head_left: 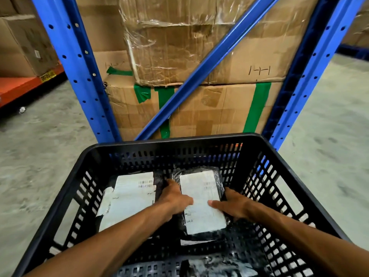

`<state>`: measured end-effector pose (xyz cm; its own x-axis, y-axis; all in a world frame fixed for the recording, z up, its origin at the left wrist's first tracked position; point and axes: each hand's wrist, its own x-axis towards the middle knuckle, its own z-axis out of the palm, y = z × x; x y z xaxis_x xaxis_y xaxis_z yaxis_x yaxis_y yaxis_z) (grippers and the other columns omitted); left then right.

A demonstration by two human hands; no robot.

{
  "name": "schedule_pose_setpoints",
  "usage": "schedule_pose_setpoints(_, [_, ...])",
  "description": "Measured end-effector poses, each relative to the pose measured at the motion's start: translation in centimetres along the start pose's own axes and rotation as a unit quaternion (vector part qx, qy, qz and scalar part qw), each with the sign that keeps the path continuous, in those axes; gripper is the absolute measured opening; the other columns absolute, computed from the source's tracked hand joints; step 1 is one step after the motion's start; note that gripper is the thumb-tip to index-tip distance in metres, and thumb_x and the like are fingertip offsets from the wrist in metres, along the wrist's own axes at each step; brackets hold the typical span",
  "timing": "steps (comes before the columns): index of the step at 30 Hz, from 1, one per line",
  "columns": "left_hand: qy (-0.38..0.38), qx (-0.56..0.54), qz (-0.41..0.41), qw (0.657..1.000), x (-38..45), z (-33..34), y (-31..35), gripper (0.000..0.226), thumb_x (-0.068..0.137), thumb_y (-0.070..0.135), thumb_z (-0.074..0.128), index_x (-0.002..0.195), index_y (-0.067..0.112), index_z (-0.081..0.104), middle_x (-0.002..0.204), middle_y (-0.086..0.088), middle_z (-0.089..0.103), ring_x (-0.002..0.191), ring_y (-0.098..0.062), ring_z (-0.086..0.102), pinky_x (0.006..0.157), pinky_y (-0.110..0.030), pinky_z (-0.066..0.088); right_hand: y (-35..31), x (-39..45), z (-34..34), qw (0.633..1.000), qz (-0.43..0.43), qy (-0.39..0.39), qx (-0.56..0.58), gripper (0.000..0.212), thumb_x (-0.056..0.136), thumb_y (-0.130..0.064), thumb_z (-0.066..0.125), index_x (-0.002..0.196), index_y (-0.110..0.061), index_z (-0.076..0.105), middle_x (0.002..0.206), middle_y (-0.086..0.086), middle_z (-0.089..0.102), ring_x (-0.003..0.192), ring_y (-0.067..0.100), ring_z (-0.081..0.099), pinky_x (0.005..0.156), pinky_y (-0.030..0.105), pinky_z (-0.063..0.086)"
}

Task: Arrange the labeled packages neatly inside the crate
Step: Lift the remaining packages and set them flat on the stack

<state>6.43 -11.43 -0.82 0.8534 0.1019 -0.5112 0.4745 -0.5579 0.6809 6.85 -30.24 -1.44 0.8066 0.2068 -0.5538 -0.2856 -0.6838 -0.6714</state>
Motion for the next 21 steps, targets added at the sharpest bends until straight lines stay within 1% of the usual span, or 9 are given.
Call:
schedule_pose_setpoints(1, [-0.008,0.028,-0.004,1.0,0.0,0.3,-0.1,0.093,0.079,0.022,0.069,0.154,0.016,0.015,0.147,-0.006,0.046,0.127,-0.025,0.049,0.091,-0.021,0.041,0.3,0.3,0.2,1.0,0.018,-0.005,-0.015,0.055,0.091,-0.042,0.06,0.139,-0.018,0.048,0.139,0.005,0.057,0.122,0.027,0.056,0.077,0.032,0.058])
schedule_pose_setpoints(5, [-0.033,0.088,0.026,0.995,0.0,1.2,-0.3,0.057,0.078,0.013,0.066,0.132,0.016,0.05,0.126,-0.006,0.061,0.111,-0.024,0.06,0.095,-0.033,0.052,1.4,1.2,1.1,0.997,0.051,0.013,-0.056,0.057,0.093,-0.043,0.056,0.139,-0.014,0.042,0.135,0.009,0.057,0.115,0.03,0.06,0.066,0.039,0.062])
schedule_pose_setpoints(7, [-0.04,0.138,0.043,0.989,-0.5,1.6,-0.2,0.054,0.079,0.013,0.064,0.131,0.013,0.051,0.129,-0.009,0.059,0.113,-0.026,0.059,0.096,-0.036,0.052,1.3,1.3,1.2,0.998,0.034,0.026,-0.053,0.057,0.094,-0.038,0.057,0.141,-0.012,0.04,0.136,0.01,0.058,0.117,0.03,0.059,0.082,0.046,0.059])
schedule_pose_setpoints(10, [-0.043,0.208,0.087,0.973,-2.0,1.9,-0.2,0.051,0.081,0.019,0.062,0.131,0.011,0.05,0.143,-0.012,0.046,0.127,-0.027,0.048,0.103,-0.034,0.045,0.1,0.3,0.3,0.983,0.031,0.024,-0.179,0.077,0.093,-0.04,0.057,0.152,-0.01,0.019,0.146,0.012,0.049,0.128,0.029,0.05,0.106,0.036,0.044])
schedule_pose_setpoints(11, [-0.043,0.226,0.116,0.966,-2.8,1.7,-0.3,0.054,0.083,0.021,0.061,0.134,0.013,0.047,0.15,-0.01,0.038,0.135,-0.025,0.039,0.107,-0.031,0.039,-0.7,-0.3,-0.3,0.966,0.014,0.033,-0.255,0.078,0.092,-0.043,0.058,0.152,-0.011,0.02,0.144,0.012,0.05,0.126,0.028,0.051,0.106,0.035,0.043])
schedule_pose_setpoints(13, [-0.04,0.238,0.189,0.952,-4.4,1.1,-0.9,0.052,0.086,0.024,0.06,0.135,0.019,0.048,0.151,-0.005,0.035,0.137,-0.02,0.033,0.108,-0.028,0.032,-2.5,-2.4,-1.2,0.932,-0.025,0.036,-0.359,0.062,0.087,-0.048,0.061,0.137,-0.015,0.047,0.132,0.007,0.059,0.114,0.025,0.058,0.1,0.037,0.048])
schedule_pose_setpoints(15, [-0.064,0.229,0.244,0.94,-6.0,0.4,-1.3,0.041,0.086,0.021,0.061,0.127,0.021,0.056,0.135,-0.002,0.051,0.118,-0.013,0.047,0.097,-0.023,0.041,-3.8,-4.8,-1.2,0.911,-0.049,-0.041,-0.407,0.052,0.081,-0.054,0.065,0.117,-0.016,0.062,0.12,0.002,0.065,0.106,0.023,0.06,0.094,0.039,0.051])
schedule_pose_setpoints(18, [-0.182,0.219,0.229,0.931,-7.2,-0.1,-2.4,0.037,0.085,0.011,0.062,0.122,0.019,0.061,0.116,0.002,0.061,0.104,-0.007,0.056,0.076,-0.005,0.044,-2.7,-8.0,1.4,0.881,-0.026,-0.245,-0.404,0.065,0.072,-0.058,0.071,0.126,-0.026,0.054,0.126,-0.002,0.06,0.114,0.023,0.056,0.098,0.047,0.048])
schedule_pose_setpoints(21, [-0.28,0.245,0.193,0.908,-7.6,0.2,-3.6,0.052,0.085,0.012,0.064,0.134,0.021,0.05,0.128,0.003,0.056,0.111,-0.007,0.052,0.082,-0.009,0.041,-1.2,-9.6,2.7,0.87,-0.066,-0.27,-0.406,0.064,0.078,-0.047,0.071,0.135,-0.032,0.045,0.131,-0.004,0.057,0.114,0.02,0.055,0.098,0.046,0.049])
